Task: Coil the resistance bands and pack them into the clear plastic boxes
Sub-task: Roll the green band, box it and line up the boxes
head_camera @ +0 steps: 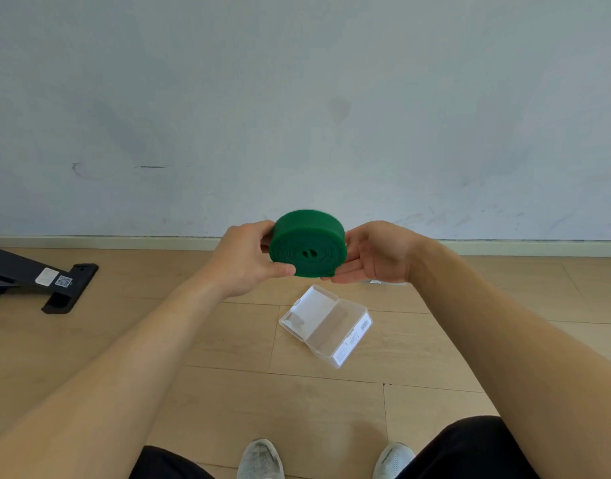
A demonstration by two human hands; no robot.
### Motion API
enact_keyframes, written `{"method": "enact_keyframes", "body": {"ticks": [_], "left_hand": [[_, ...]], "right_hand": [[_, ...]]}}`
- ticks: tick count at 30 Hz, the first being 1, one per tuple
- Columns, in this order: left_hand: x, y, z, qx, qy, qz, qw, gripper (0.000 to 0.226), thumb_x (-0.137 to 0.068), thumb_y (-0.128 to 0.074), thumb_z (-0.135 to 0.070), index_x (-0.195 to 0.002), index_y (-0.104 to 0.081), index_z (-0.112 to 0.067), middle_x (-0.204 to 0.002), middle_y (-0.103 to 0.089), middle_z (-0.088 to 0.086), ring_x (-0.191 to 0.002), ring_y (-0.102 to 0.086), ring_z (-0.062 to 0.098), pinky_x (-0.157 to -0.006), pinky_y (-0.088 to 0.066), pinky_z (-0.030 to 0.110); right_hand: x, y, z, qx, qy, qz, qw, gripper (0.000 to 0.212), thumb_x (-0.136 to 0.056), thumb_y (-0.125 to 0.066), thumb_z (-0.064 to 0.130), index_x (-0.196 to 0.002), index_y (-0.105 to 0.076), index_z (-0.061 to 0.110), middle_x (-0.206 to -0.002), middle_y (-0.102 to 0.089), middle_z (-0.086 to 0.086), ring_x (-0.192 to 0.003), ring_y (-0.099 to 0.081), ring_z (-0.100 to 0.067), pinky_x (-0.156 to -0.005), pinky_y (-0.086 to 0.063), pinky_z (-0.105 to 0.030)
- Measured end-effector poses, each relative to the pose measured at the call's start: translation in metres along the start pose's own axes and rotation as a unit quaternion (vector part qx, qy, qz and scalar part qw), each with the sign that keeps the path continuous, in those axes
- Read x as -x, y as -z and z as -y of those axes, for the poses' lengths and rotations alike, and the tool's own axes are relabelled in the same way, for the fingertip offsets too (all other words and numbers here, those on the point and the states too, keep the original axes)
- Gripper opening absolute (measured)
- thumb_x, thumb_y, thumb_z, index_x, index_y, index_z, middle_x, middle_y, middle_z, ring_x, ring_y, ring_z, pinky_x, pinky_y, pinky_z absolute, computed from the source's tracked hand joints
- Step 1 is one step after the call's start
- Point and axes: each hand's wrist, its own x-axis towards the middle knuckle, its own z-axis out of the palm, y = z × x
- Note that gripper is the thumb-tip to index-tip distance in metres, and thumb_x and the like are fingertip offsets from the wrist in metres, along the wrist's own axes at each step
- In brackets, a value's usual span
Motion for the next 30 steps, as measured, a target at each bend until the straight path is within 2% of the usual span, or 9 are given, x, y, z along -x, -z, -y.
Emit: {"method": "enact_keyframes", "body": {"ticks": [3, 5, 7, 10, 14, 19, 26, 28, 30], "left_hand": [[0.004, -0.003, 0.0, -0.046, 0.011, 0.011, 0.999, 0.049, -0.074, -0.09, -0.022, -0.117, -0.067, -0.021, -0.106, -0.072, -0.009, -0.1, -0.065, 0.012, -0.09, -0.049, 0.025], [0.003, -0.006, 0.0, -0.07, 0.015, 0.013, 0.997, 0.048, -0.075, -0.089, -0.023, -0.118, -0.067, -0.02, -0.106, -0.071, -0.007, -0.1, -0.064, 0.014, -0.089, -0.049, 0.027], [0.003, -0.013, 0.001, -0.095, 0.005, 0.023, 0.995, 0.04, -0.076, -0.087, -0.025, -0.11, -0.066, -0.022, -0.101, -0.07, -0.007, -0.095, -0.064, 0.015, -0.083, -0.052, 0.028], [0.001, -0.029, 0.007, -0.136, -0.014, 0.045, 0.99, 0.031, -0.078, -0.084, -0.025, -0.096, -0.059, -0.024, -0.089, -0.064, -0.009, -0.083, -0.061, 0.015, -0.065, -0.048, 0.025], [-0.012, -0.049, 0.025, -0.202, -0.03, 0.05, 0.978, 0.033, -0.08, -0.08, -0.025, -0.102, -0.058, -0.017, -0.091, -0.065, 0.001, -0.083, -0.063, 0.025, -0.071, -0.055, 0.044], [-0.027, -0.086, 0.05, -0.231, -0.151, 0.055, 0.96, 0.023, -0.087, -0.072, -0.016, -0.096, -0.052, -0.019, -0.087, -0.051, -0.004, -0.086, -0.056, 0.024, -0.069, -0.047, 0.037], [-0.034, -0.146, 0.126, -0.247, -0.238, -0.067, 0.937, 0.035, -0.071, -0.074, 0.004, -0.101, -0.064, -0.012, -0.084, -0.065, 0.001, -0.082, -0.061, 0.023, -0.042, -0.048, 0.035], [-0.037, -0.166, 0.143, -0.221, -0.225, -0.086, 0.945, 0.042, -0.071, -0.072, 0.004, -0.108, -0.062, -0.015, -0.092, -0.065, -0.001, -0.086, -0.061, 0.023, -0.047, -0.049, 0.034], [-0.038, -0.193, 0.158, -0.144, -0.101, -0.086, 0.981, 0.053, -0.08, -0.069, -0.003, -0.127, -0.054, -0.021, -0.115, -0.062, -0.004, -0.104, -0.058, 0.019, -0.065, -0.053, 0.036]], "right_hand": [[0.002, 0.004, -0.001, 0.015, -0.019, 0.045, 0.999, 0.061, -0.091, -0.055, 0.036, -0.141, -0.048, 0.001, -0.123, -0.066, -0.031, -0.114, -0.065, -0.046, -0.097, -0.052, -0.054], [0.001, 0.002, -0.003, 0.066, -0.016, 0.066, 0.996, 0.085, -0.077, -0.067, 0.066, -0.139, -0.051, 0.011, -0.126, -0.067, -0.025, -0.115, -0.067, -0.042, -0.094, -0.051, -0.057], [-0.002, -0.007, -0.007, 0.154, -0.024, 0.056, 0.986, 0.084, -0.07, -0.07, 0.074, -0.133, -0.059, 0.02, -0.129, -0.067, -0.015, -0.115, -0.068, -0.034, -0.094, -0.053, -0.057], [-0.012, -0.015, -0.014, 0.248, -0.04, 0.011, 0.968, 0.072, -0.069, -0.079, 0.067, -0.126, -0.066, 0.025, -0.123, -0.07, -0.006, -0.112, -0.068, -0.026, -0.099, -0.052, -0.054], [-0.029, -0.004, -0.021, 0.272, -0.062, 0.021, 0.96, 0.082, -0.051, -0.084, 0.059, -0.124, -0.065, 0.028, -0.123, -0.07, 0.002, -0.115, -0.064, -0.017, -0.103, -0.05, -0.045], [-0.068, 0.024, -0.037, 0.32, -0.092, 0.1, 0.937, 0.08, -0.055, -0.085, 0.044, -0.126, -0.065, 0.014, -0.121, -0.065, -0.008, -0.106, -0.06, -0.019, -0.108, -0.046, -0.04], [-0.137, 0.055, -0.077, 0.33, -0.068, 0.131, 0.932, 0.07, -0.063, -0.084, 0.031, -0.127, -0.066, 0.01, -0.122, -0.07, -0.01, -0.102, -0.069, -0.014, -0.087, -0.053, -0.023], [-0.155, 0.059, -0.086, 0.389, -0.052, 0.107, 0.914, 0.069, -0.059, -0.084, 0.034, -0.123, -0.067, 0.013, -0.116, -0.072, -0.005, -0.099, -0.071, -0.013, -0.083, -0.056, -0.023], [-0.171, 0.065, -0.097, 0.451, -0.024, 0.061, 0.89, 0.068, -0.053, -0.083, 0.045, -0.115, -0.069, 0.02, -0.11, -0.073, 0.001, -0.1, -0.07, -0.016, -0.089, -0.058, -0.031]]}}
